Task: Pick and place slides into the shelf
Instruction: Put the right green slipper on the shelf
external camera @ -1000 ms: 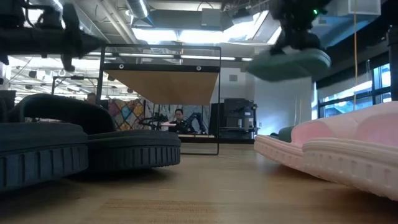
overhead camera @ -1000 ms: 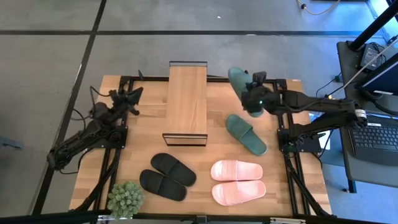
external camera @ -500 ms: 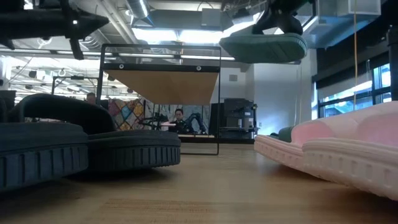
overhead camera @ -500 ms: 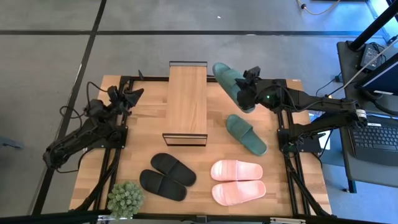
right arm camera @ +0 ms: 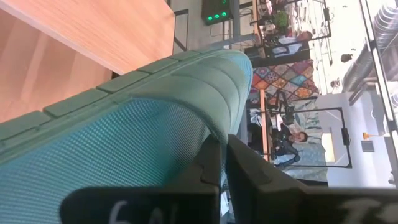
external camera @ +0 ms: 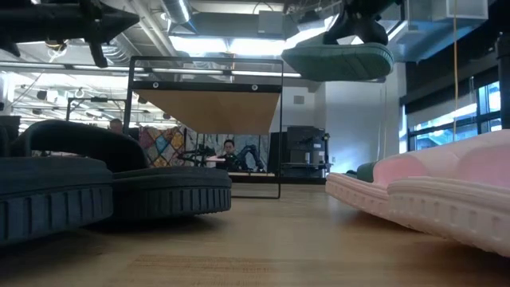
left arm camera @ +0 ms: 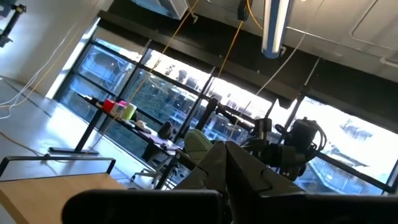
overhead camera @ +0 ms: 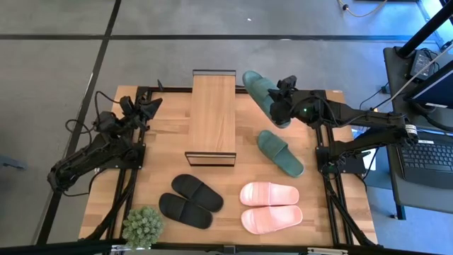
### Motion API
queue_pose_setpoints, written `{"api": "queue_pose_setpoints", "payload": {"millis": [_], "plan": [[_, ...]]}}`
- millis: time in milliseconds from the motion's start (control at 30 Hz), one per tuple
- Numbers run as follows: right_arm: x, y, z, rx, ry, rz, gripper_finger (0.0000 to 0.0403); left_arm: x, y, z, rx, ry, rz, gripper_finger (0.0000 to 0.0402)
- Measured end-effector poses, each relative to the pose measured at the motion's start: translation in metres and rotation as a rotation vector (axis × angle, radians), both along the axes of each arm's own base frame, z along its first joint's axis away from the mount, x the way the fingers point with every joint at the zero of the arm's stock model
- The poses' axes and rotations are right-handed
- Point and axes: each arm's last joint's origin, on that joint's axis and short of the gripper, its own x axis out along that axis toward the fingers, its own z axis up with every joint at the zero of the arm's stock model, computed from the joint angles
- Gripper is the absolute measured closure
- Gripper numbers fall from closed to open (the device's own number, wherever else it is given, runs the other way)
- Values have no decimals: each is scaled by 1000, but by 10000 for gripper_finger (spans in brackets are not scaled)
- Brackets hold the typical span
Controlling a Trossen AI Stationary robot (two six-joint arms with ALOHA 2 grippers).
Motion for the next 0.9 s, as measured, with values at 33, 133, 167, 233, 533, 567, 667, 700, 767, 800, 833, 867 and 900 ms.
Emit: {"api": "queue_pose_setpoints", "payload": {"millis": [33, 133, 167, 233, 533, 567, 667, 700, 767, 800, 833, 867, 900], "plan": [[0, 0, 0, 0, 0, 0, 393, 0, 0, 0, 0, 0, 0, 401], [0, 0, 0, 0, 0, 0, 393, 0, 0, 0, 1, 1, 1, 401], [0, 0, 0, 0, 0, 0, 393, 0, 0, 0, 6, 4, 3, 401], [0, 0, 0, 0, 0, 0, 393, 0, 0, 0, 22, 13, 11, 401], [0, 0, 0, 0, 2, 0, 393, 1, -1, 0, 40, 26, -40, 328], [0, 0, 0, 0, 2, 0, 393, 1, -2, 0, 44, 29, -52, 312], [0, 0, 0, -1, 2, 1, 393, 1, -2, 0, 49, 34, -77, 261], [0, 0, 0, 0, 3, 1, 393, 1, -2, 0, 46, 32, -80, 247], [0, 0, -1, 0, 5, 1, 393, 1, -3, 0, 25, 22, -99, 227], [0, 0, -1, 1, 7, 1, 393, 2, -3, 0, 11, 16, -120, 220], [0, 0, -1, 1, 10, 2, 393, 2, -3, 0, -2, 10, -140, 214], [0, 0, -1, 2, 16, 5, 393, 2, -3, 0, -14, 4, -149, 211], [0, 0, -2, 5, 21, 16, 393, 2, -3, 0, -30, -7, -150, 209]]}}
